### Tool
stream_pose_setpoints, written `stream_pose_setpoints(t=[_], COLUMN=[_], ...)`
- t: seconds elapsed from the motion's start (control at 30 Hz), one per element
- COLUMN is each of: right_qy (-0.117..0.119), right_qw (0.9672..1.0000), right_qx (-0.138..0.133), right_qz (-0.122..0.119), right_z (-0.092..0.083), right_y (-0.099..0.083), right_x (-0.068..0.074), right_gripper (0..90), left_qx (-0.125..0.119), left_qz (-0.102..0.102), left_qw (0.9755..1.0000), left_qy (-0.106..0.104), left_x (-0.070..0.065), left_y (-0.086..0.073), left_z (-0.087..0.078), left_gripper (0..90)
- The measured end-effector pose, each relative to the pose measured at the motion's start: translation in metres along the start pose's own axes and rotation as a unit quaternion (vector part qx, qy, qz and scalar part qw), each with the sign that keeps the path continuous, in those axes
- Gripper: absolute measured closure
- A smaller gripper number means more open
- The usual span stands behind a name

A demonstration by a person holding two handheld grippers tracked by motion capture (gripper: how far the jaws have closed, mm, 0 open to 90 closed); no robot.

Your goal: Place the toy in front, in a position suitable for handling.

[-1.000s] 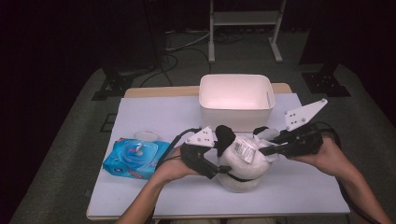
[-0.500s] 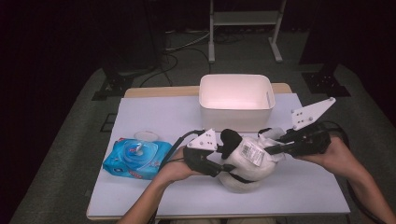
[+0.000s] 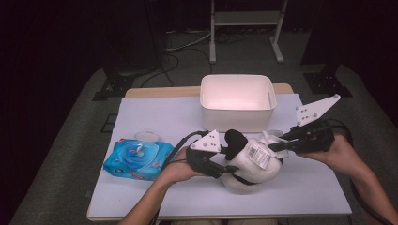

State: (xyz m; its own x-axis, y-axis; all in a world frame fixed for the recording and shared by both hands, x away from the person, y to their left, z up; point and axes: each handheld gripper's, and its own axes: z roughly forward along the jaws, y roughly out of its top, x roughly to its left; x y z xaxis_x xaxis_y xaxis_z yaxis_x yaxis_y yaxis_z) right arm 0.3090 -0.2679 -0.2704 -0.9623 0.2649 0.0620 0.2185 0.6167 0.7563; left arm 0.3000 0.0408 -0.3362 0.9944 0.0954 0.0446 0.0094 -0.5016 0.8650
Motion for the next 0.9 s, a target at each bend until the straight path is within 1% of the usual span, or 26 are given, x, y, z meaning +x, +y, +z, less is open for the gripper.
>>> stream_pose_setpoints(t=[0.2,0.23,0.33,0.43,0.5,0.57,0.6,0.7,0.77,0.8,0.9], right_qy=[-0.009,-0.007,-0.012,-0.016,-0.015,-0.016,-0.013,-0.012,-0.009,-0.007,-0.005], right_qw=[0.9999,0.9999,0.9998,0.9996,0.9996,0.9996,0.9997,0.9997,0.9997,0.9996,0.9996], right_qx=[-0.006,-0.007,-0.011,-0.012,-0.012,-0.009,-0.011,-0.005,-0.007,-0.010,-0.012], right_qz=[0.013,0.014,0.015,0.018,0.022,0.020,0.019,0.021,0.022,0.025,0.024], right_z=[-0.001,0.000,0.000,0.000,0.000,0.001,0.001,0.002,0.002,0.002,0.003], right_y=[0.000,0.001,0.001,0.001,0.001,0.001,0.000,-0.003,-0.005,-0.006,-0.007], right_x=[-0.012,-0.014,-0.018,-0.021,-0.022,-0.020,-0.019,-0.016,-0.015,-0.015,-0.013], right_gripper=[82.0,81.9,82.0,82.0,82.0,81.9,81.9,81.9,81.9,81.9,81.9], left_qx=[0.000,-0.001,-0.003,-0.004,-0.005,-0.008,-0.009,-0.010,-0.006,-0.009,-0.010], left_qz=[0.002,0.001,0.001,0.002,-0.001,-0.010,-0.017,-0.026,-0.038,-0.043,-0.046], left_qw=[1.0000,1.0000,1.0000,1.0000,1.0000,0.9999,0.9998,0.9996,0.9993,0.9990,0.9987], left_qy=[-0.001,-0.002,-0.003,-0.003,0.000,0.002,0.002,-0.004,-0.004,-0.010,-0.017], left_x=[-0.001,-0.001,-0.001,-0.001,-0.001,0.000,0.000,0.000,0.001,0.002,0.003], left_y=[-0.001,-0.001,-0.002,-0.002,-0.003,-0.003,-0.004,-0.004,-0.005,-0.006,-0.005], left_z=[-0.001,-0.001,-0.001,-0.001,-0.001,-0.001,0.000,0.002,0.004,0.006,0.009], left_gripper=[46.1,46.0,46.1,46.2,46.2,45.5,42.7,35.1,27.2,25.6,21.1])
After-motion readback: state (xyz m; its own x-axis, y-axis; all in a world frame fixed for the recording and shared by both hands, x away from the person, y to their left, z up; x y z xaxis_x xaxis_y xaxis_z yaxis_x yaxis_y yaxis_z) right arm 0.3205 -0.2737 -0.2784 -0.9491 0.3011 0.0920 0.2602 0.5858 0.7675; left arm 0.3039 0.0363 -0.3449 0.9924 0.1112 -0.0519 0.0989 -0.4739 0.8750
